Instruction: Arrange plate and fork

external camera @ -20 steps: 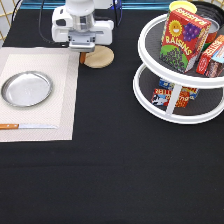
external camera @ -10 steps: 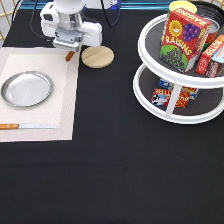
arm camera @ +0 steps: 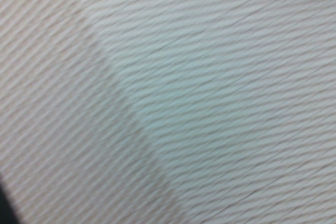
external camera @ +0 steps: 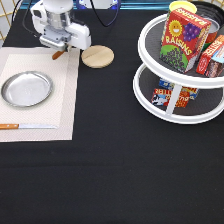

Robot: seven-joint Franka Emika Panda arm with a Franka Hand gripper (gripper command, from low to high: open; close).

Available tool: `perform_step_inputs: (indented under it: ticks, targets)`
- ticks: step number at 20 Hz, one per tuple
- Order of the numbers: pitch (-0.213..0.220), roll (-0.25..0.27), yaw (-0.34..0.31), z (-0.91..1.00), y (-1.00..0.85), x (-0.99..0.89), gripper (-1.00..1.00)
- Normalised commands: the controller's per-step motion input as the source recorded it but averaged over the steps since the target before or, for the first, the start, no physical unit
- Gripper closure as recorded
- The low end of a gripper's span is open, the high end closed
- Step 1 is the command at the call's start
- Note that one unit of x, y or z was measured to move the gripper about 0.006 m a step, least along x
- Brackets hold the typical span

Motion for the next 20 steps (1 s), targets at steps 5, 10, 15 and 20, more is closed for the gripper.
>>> perform_step_inputs:
  ticks: [5, 10, 15, 20]
  targets:
    - [0.000, -0.013, -0.157, 0.07, -0.49, 0.15, 1.00]
    - [-0.006, -0.007, -0.224, -0.01, -0.32, 0.11, 1.00]
    - [-0.042, 0.000, -0.317, -0.13, -0.08, 0.06, 1.00]
    - [-0.069, 0.000, -0.334, -0.13, -0.01, 0.10, 1.00]
